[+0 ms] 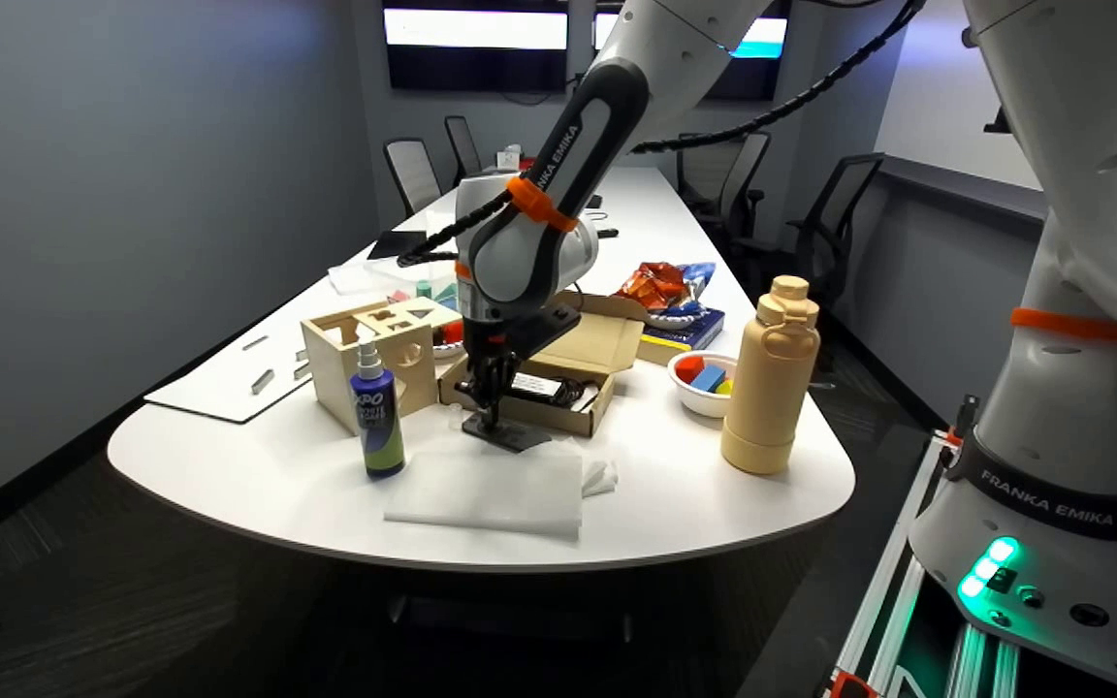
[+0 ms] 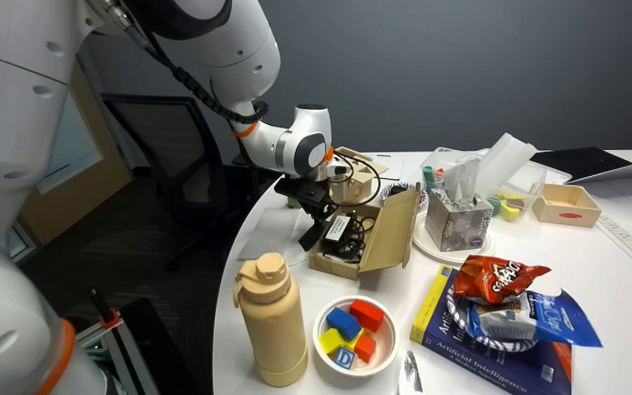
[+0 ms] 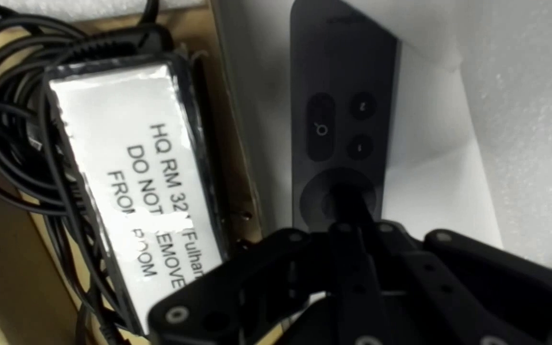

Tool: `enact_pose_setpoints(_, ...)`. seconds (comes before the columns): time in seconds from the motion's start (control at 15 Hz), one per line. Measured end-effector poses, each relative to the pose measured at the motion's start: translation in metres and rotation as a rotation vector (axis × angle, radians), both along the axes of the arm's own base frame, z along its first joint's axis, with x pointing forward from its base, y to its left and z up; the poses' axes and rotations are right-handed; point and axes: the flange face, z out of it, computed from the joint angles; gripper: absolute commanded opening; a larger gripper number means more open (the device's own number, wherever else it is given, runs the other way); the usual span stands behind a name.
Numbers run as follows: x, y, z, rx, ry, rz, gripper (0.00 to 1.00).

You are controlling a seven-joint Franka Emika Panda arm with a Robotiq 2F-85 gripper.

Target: Click on the remote

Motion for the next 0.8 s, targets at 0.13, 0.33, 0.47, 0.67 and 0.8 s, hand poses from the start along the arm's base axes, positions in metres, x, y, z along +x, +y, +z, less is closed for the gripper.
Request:
enact_pose_setpoints(0.13, 0.0003, -0.0004, -0.0024, -0.001, 0.003, -0.001, 0.0)
enact_pose_setpoints(0.33, 0.0028, -0.0003, -0.0047, -0.008, 0.0, 0.003, 0.0)
enact_pose_setpoints(0.47, 0.004, 0.0009, -0.0048, -0.01, -0.001, 0.005, 0.0)
enact_pose_setpoints(0.67, 0.0041, 0.0033, -0.0052, -0.014, 0.001, 0.014, 0.0)
enact_pose_setpoints(0.8, 0.0037, 0.0046, -0.0054, -0.015, 0.002, 0.017, 0.0)
